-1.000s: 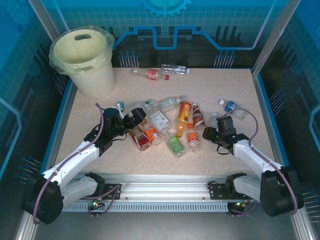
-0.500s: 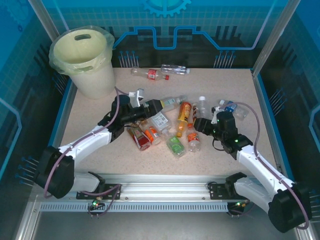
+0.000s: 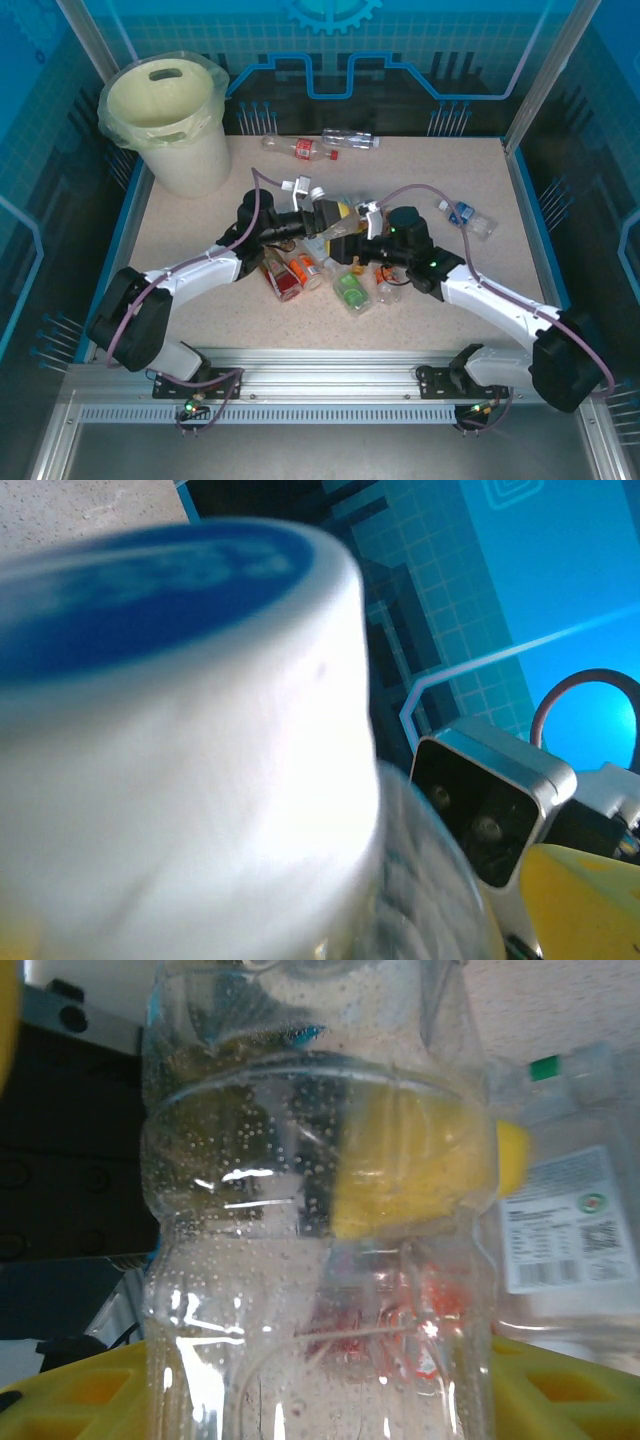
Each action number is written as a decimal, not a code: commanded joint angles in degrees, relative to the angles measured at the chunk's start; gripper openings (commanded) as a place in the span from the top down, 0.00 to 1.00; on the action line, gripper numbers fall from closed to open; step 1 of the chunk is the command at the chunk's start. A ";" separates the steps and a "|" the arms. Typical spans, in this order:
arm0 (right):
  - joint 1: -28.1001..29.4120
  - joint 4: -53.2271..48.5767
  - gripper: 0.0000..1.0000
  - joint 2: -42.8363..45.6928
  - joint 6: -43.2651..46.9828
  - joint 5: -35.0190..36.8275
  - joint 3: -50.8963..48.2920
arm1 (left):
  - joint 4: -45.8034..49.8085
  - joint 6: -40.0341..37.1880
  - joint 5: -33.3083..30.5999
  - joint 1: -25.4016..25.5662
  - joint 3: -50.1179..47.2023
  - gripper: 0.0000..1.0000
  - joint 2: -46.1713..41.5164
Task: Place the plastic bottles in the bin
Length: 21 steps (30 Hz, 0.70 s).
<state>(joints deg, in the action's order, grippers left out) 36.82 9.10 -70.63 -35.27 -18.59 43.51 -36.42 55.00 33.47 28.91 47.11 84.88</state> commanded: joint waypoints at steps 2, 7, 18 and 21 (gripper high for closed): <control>1.83 7.24 0.55 -1.46 -2.19 -0.82 1.45 | -2.06 -0.92 -0.51 0.45 -0.14 0.02 -1.87; 2.01 9.16 0.54 -0.66 -2.55 1.72 0.30 | -2.08 -0.92 -1.45 0.45 -1.16 0.21 -2.56; 2.09 9.69 0.35 0.44 -0.94 1.89 -1.06 | 8.43 -5.74 -3.45 0.45 1.60 0.50 -3.67; 2.06 3.85 0.21 0.90 2.79 0.80 1.24 | 12.19 -8.30 -8.17 0.33 1.27 0.49 -5.51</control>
<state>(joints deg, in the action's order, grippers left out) 38.33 15.22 -71.64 -36.36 -17.39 42.78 -30.79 51.44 29.50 29.02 47.42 82.15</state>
